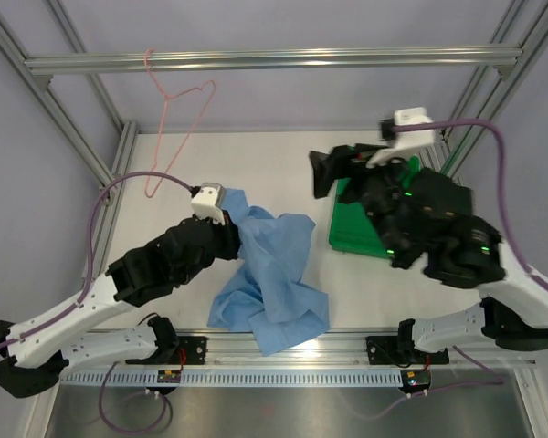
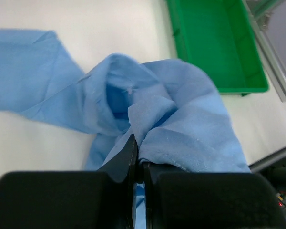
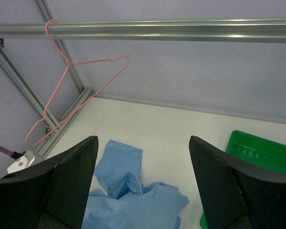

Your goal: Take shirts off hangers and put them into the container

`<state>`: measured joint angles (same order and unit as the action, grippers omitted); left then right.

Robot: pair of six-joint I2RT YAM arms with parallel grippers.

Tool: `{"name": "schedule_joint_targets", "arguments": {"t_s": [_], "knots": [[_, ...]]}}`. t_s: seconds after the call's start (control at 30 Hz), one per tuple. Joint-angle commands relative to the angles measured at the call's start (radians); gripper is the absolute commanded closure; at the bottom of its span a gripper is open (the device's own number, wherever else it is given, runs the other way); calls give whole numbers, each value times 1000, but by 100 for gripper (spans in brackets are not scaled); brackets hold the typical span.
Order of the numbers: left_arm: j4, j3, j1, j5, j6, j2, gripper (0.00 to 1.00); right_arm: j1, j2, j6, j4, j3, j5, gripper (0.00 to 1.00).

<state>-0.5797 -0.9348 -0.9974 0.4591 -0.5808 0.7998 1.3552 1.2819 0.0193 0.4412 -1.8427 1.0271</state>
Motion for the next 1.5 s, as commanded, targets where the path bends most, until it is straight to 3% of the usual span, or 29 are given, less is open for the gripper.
{"name": "schedule_joint_targets", "arguments": {"t_s": [0.0, 0.1, 0.17, 0.3, 0.47, 0.73, 0.97, 1.47], "knots": [[26, -217, -97, -1, 91, 90, 100, 2, -161, -232, 343, -44, -30, 13], [-52, -402, -139, 25, 118, 208, 100, -1, -277, -364, 427, 29, -166, 6], [-74, -440, -173, 87, 99, 240, 100, 1, -314, -425, 504, 115, -206, 4], [-26, -298, -152, 170, -3, 184, 100, 1, -423, -564, 513, 276, -306, 5], [-22, -254, -76, 130, 2, 187, 100, 1, -506, -619, 421, 496, -432, 4], [-87, -369, -61, 116, 53, 263, 100, 2, -447, -599, 291, 670, -561, 1], [-146, -518, -61, 84, 99, 332, 100, 1, -379, -469, 142, 760, -642, 0], [-131, -587, -61, -99, 104, 365, 100, 1, -135, -294, 10, 694, -403, 0]]}}
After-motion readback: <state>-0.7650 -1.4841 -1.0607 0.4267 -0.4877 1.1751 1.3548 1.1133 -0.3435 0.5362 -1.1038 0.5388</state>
